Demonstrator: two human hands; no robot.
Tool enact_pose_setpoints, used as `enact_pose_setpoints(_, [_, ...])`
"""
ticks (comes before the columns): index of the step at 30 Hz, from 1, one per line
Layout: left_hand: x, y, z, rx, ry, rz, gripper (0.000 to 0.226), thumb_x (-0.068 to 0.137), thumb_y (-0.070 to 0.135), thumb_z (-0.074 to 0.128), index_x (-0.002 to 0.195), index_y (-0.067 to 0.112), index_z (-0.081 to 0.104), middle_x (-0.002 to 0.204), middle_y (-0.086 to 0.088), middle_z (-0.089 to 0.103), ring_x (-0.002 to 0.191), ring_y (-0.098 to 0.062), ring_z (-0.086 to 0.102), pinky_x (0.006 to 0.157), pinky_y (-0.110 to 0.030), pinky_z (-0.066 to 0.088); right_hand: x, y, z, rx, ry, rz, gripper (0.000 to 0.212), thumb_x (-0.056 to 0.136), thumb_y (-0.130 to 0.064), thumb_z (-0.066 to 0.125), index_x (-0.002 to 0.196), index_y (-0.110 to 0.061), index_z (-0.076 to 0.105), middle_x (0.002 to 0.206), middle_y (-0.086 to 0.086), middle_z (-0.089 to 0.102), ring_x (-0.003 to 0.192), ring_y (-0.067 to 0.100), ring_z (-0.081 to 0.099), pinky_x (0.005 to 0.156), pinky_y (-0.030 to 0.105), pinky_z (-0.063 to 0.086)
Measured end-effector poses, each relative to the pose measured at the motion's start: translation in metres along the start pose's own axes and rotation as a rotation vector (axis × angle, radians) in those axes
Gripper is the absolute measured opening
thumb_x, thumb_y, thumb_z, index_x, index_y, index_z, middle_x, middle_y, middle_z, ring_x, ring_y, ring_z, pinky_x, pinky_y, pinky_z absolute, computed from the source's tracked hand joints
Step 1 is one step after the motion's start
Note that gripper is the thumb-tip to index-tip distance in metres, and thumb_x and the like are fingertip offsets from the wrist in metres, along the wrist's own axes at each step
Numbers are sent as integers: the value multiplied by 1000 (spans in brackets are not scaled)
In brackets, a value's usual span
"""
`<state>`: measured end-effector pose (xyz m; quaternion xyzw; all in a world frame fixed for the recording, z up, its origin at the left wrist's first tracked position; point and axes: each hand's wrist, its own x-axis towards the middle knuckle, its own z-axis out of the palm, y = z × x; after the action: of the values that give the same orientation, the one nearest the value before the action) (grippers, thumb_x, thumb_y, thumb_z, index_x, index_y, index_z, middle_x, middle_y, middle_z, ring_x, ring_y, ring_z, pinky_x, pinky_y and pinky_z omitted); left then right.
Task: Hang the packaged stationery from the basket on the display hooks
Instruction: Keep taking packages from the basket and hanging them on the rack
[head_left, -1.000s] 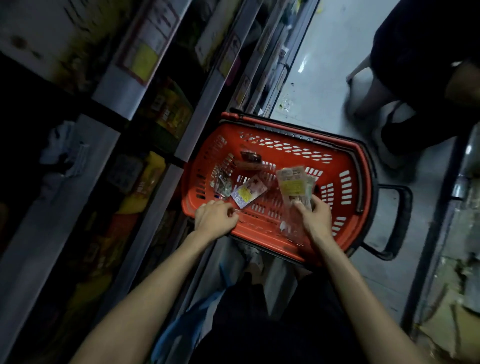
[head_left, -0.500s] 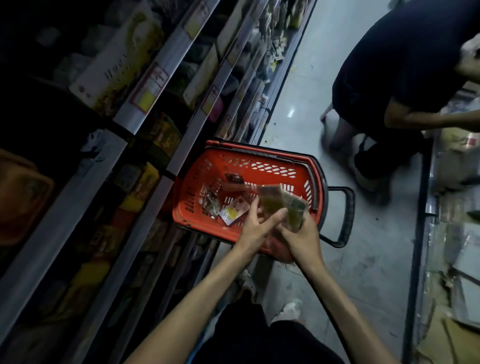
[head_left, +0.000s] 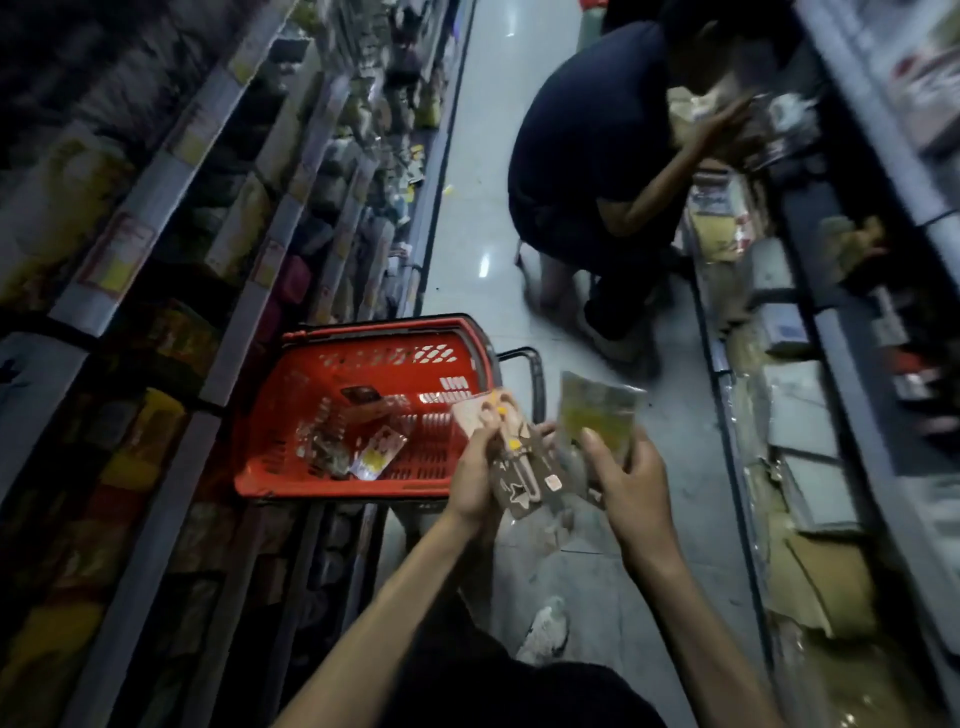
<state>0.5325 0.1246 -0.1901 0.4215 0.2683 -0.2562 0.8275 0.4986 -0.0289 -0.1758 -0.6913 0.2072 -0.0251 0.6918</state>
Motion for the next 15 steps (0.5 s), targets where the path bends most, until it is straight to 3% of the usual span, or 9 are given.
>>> enact_pose_setpoints(3, [7, 3, 24, 79, -2, 8, 53, 108, 35, 41, 139, -2, 61, 128, -25, 71, 118, -37, 68, 113, -55, 47, -5, -3, -45, 95, 218, 45, 10, 97, -17, 71, 106, -15, 75, 98, 3, 80, 93, 23, 77, 81, 37, 59])
enact_pose_setpoints(7, [22, 8, 54, 215, -32, 43, 44, 106, 34, 53, 131, 1, 67, 111, -20, 74, 96, -33, 72, 102, -50, 54, -14, -13, -78, 328, 462, 112, 8, 94, -11, 73, 100, -11, 77, 97, 11, 80, 88, 24, 77, 77, 36, 61])
enact_pose_setpoints(10, [36, 6, 77, 319, -95, 121, 39, 109, 32, 51, 128, 2, 69, 120, -21, 75, 107, -34, 71, 103, -49, 54, -29, -15, -101, 494, 701, 129, 8, 89, -11, 78, 97, -11, 77, 101, 11, 80, 92, 23, 77, 80, 38, 60])
enact_pose_setpoints(13, [42, -3, 103, 364, -185, 136, 28, 108, 31, 55, 112, 11, 74, 111, -10, 76, 103, -32, 68, 96, -46, 52, -55, -12, -124, 699, 914, 114, 29, 82, -7, 83, 110, -3, 74, 111, 19, 76, 107, 37, 73, 96, 55, 56])
enact_pose_setpoints(15, [45, -15, 116, 373, -227, 93, 23, 106, 30, 59, 106, 12, 74, 104, -14, 67, 98, -30, 58, 89, -46, 47, -78, -16, -132, 758, 1004, 75, 41, 82, -3, 81, 122, 1, 70, 116, 20, 75, 113, 40, 70, 96, 56, 57])
